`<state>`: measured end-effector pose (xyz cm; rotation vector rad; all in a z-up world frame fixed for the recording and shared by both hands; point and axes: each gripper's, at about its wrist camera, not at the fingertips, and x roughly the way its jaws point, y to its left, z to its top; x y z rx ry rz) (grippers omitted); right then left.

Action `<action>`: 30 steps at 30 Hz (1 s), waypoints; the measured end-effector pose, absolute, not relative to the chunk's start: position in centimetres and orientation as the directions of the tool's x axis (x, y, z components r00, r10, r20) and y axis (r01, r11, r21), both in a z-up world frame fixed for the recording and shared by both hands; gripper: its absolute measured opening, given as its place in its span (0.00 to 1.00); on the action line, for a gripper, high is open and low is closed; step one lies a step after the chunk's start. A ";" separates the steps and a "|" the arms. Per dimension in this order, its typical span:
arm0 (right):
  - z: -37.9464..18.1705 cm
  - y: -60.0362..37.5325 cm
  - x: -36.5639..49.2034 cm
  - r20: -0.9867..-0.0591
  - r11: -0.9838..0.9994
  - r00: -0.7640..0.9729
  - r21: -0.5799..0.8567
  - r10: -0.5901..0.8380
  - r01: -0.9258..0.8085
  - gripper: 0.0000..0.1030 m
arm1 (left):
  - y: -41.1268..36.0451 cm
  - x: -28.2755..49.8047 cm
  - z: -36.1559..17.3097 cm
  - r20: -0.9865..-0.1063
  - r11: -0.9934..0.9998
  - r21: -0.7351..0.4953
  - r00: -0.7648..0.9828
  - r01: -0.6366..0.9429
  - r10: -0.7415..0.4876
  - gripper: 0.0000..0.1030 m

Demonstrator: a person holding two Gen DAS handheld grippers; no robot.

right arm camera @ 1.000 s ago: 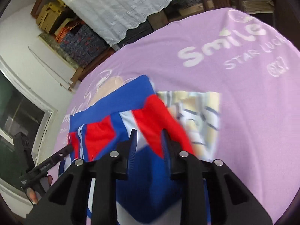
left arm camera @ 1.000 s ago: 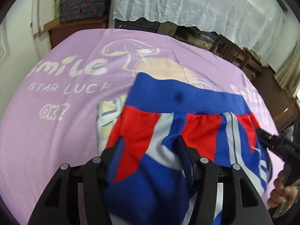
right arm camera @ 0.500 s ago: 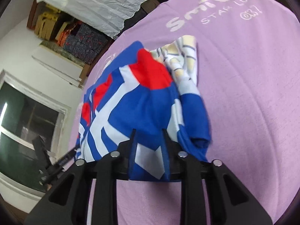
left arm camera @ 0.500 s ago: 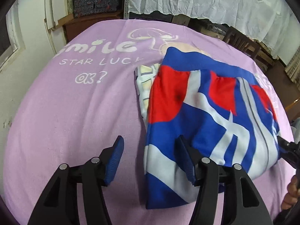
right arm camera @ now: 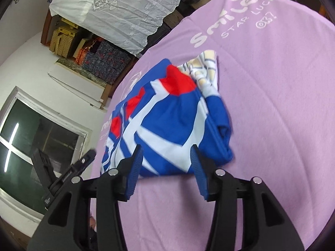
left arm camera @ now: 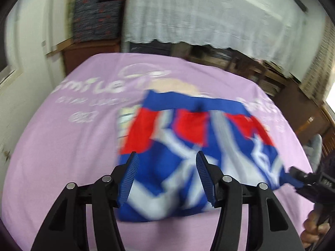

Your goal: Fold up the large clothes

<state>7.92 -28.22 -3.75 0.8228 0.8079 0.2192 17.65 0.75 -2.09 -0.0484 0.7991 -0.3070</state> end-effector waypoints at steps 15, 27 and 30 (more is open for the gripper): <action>-4.6 -27.3 6.8 -0.513 0.611 0.683 0.782 0.519 0.123 0.60 | -6.6 20.8 -7.7 -0.766 0.961 0.006 0.619 0.278 -0.174 0.65; -5.8 -27.0 8.5 -0.591 0.494 0.752 0.767 0.293 0.410 0.59 | -5.2 22.7 -5.3 -0.792 0.960 -0.140 0.555 0.241 -0.255 0.64; -5.9 -27.4 9.7 -0.585 0.466 0.778 0.768 0.229 0.440 0.58 | -5.9 23.3 -6.8 -0.800 0.966 -0.106 0.556 0.237 -0.224 0.66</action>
